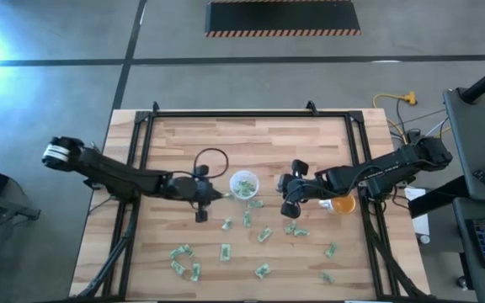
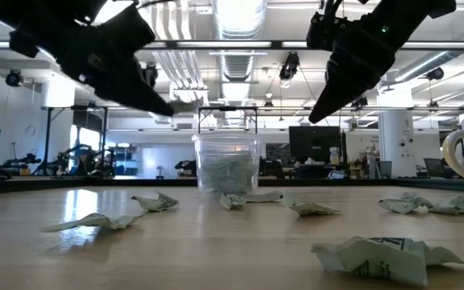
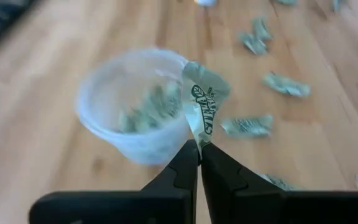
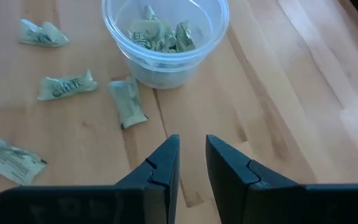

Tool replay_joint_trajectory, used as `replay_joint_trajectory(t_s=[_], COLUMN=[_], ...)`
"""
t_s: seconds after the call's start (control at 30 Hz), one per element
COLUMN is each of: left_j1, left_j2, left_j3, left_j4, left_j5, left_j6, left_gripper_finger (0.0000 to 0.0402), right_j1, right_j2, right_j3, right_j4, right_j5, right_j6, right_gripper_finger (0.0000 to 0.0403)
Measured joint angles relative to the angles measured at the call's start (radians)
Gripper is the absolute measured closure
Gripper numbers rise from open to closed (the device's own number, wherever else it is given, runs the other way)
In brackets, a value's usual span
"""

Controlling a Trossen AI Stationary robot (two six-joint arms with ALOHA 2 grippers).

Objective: Pick and place Stevia / Truvia into bins
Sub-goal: Put the light green stevia packet into the transparent container

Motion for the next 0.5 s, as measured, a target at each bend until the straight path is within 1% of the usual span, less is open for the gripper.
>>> replay_joint_trajectory(t_s=[0.07, 0.17, 0.27, 0.37, 0.5], left_j1=[0.0, 0.004, 0.023, 0.051, 0.093], left_j2=[-0.021, -0.025, 0.009, 0.053, 0.113], left_j3=[-0.004, -0.012, -0.014, -0.01, 0.013], left_j4=[0.021, 0.08, 0.154, 0.237, 0.241], left_j5=[-0.033, -0.054, -0.062, -0.068, -0.067], left_j6=[0.021, 0.059, 0.1, 0.132, 0.138], left_gripper_finger=[0.0401, 0.0401, 0.0401, 0.0401, 0.0401], right_j1=[0.0, 0.0, 0.0, 0.0, 0.0], right_j2=[0.004, 0.023, 0.063, 0.123, 0.212], right_j3=[-0.01, -0.034, -0.054, -0.056, -0.053], right_j4=[0.034, 0.123, 0.22, 0.289, 0.345], right_j5=[-0.02, -0.087, -0.163, -0.216, -0.257], right_j6=[0.009, -0.006, -0.051, -0.091, -0.14], right_gripper_finger=[0.0335, 0.0335, 0.0335, 0.0335, 0.0335])
